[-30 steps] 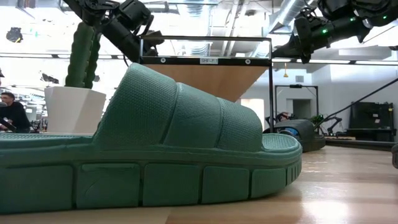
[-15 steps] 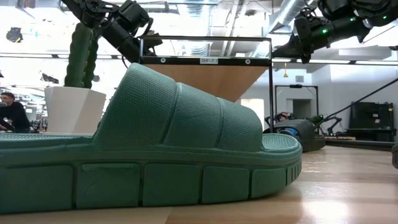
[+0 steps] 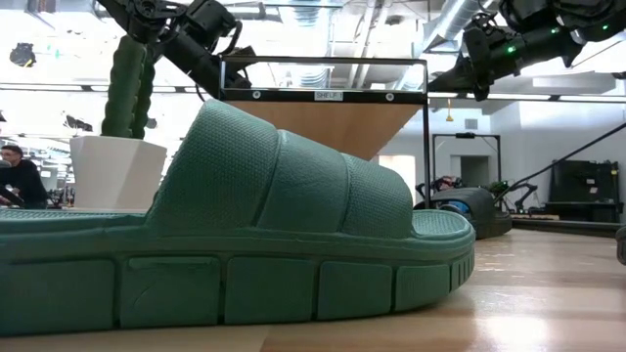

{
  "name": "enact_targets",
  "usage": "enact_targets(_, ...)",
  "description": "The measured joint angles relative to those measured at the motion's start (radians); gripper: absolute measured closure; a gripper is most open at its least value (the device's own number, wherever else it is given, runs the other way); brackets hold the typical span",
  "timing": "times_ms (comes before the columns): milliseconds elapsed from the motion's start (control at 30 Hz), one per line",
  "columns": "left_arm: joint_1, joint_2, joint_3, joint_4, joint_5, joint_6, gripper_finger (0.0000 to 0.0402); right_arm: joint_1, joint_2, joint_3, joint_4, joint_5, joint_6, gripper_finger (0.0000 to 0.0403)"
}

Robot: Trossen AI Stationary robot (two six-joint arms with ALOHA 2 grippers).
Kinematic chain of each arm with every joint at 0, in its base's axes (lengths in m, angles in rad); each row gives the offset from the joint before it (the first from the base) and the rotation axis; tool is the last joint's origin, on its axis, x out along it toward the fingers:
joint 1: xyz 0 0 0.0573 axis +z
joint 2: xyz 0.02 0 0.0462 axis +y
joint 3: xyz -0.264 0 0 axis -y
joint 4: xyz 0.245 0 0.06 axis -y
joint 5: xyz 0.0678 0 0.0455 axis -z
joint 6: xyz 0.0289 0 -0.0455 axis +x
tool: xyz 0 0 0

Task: Pick and place slides into the shelf
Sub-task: Put the top green slide on the shelf

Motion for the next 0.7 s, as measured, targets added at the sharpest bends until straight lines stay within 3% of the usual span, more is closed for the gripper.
enact_targets(100, 0.000, 0.000, 0.000, -0.002, 0.003, 0.004, 0.0401, 0.000, 0.000, 0.000, 0.000, 0.000, 0.000, 0.0403)
enact_targets(300, 0.000, 0.000, 0.000, -0.079, 0.135, -0.036, 0.0401, 0.000, 0.000, 0.000, 0.000, 0.000, 0.000, 0.0403)
enact_targets(700, 0.045, 0.000, 0.000, -0.077, 0.083, -0.024, 0.0401, 0.000, 0.000, 0.000, 0.000, 0.000, 0.000, 0.0403)
